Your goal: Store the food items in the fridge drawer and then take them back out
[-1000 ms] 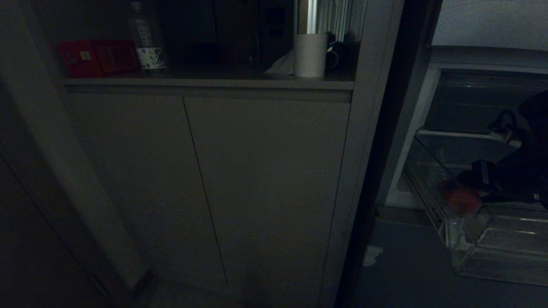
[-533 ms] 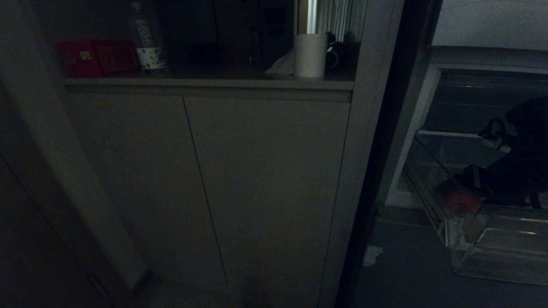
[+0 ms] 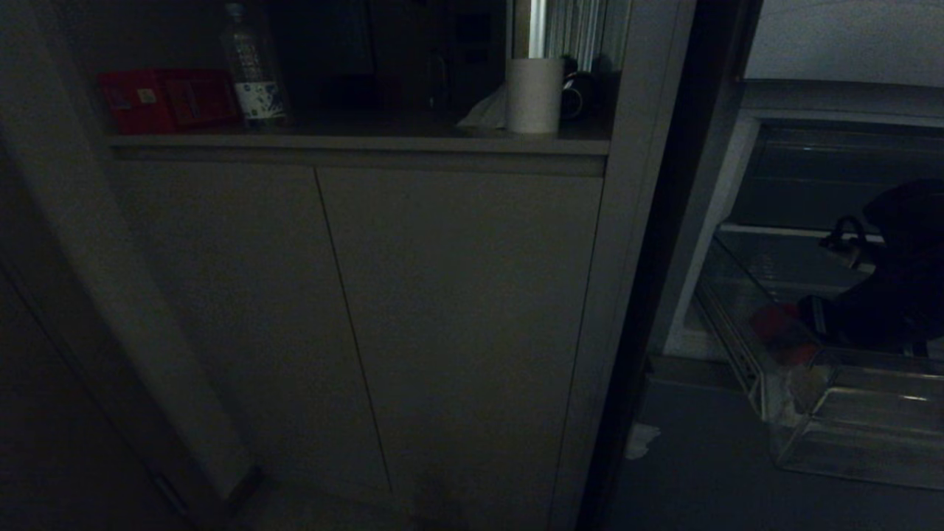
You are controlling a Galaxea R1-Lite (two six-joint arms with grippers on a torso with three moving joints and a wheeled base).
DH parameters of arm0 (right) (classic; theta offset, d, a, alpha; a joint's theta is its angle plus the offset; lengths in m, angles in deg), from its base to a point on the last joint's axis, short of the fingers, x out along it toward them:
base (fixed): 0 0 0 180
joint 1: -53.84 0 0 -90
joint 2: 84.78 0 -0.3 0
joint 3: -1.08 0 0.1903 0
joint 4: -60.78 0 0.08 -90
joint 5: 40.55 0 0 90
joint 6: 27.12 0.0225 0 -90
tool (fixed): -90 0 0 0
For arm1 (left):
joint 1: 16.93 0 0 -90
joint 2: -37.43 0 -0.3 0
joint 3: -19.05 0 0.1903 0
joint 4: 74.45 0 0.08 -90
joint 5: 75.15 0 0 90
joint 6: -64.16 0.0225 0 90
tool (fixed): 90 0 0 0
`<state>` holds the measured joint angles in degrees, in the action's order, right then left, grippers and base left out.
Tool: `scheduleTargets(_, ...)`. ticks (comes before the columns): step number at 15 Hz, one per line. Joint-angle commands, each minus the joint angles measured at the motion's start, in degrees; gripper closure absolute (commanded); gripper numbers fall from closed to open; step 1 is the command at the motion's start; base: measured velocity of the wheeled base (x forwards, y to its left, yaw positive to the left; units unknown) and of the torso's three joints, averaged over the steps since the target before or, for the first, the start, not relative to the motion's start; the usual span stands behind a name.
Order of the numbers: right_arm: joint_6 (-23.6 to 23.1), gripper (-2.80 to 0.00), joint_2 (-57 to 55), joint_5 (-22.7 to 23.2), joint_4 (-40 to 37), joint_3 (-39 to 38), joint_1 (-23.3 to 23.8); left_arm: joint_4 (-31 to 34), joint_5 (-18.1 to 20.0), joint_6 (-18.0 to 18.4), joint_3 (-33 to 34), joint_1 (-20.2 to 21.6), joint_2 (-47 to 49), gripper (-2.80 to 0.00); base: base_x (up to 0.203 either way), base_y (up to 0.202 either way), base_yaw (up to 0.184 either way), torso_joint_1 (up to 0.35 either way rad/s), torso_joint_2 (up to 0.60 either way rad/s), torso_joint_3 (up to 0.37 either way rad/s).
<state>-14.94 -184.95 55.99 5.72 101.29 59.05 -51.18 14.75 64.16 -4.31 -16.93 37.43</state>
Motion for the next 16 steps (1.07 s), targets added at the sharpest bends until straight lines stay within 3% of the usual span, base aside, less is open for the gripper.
scheduleTargets(1, 0.2, 0.0, 0.4, 0.2, 0.1, 0.1, 0.1, 0.0, -0.1, 0.0, 0.0, 0.1, 0.0, 0.0, 0.0, 0.0, 0.0, 0.0, 0.0, 0.0)
scheduleTargets(8, 1.3, 0.0, 12.8, -0.3, 0.1, -3.0, 0.6, 0.0, 0.0, 0.0, 0.0, 0.1, 0.0, 0.0, 0.0, 0.0, 0.0, 0.0, 0.0, 0.0)
scheduleTargets(10, 1.4, 0.0, 12.2, -4.0, 0.1, -3.3, 0.6, 0.0, 0.0, 0.0, 0.0, 0.1, 0.1, 0.0, 0.0, 0.0, 0.0, 0.0, 0.0, 0.0)
scheduleTargets(13, 1.5, 0.0, 10.1, -4.8, 1.7, -3.1, 1.0, 0.0, 0.0, 0.0, 0.0, 0.1, 0.0, 0.0, 0.0, 0.0, 0.0, 0.0, 0.0, 0.0)
scheduleTargets(14, 1.3, -2.8, 9.8, -4.9, 2.5, -3.3, 1.7, 0.0, 0.0, 0.0, 0.0, 0.1, 0.0, 0.0, 0.0, 0.0, 0.0, 0.0, 0.0, 0.0)
scheduleTargets(16, 1.2, -2.8, 8.4, -5.1, 2.9, -1.3, 2.8, 0.0, 0.0, 0.0, 0.0, 0.1, 0.0, 0.0, 0.0, 0.0, 0.0, 0.0, 0.0, 0.0)
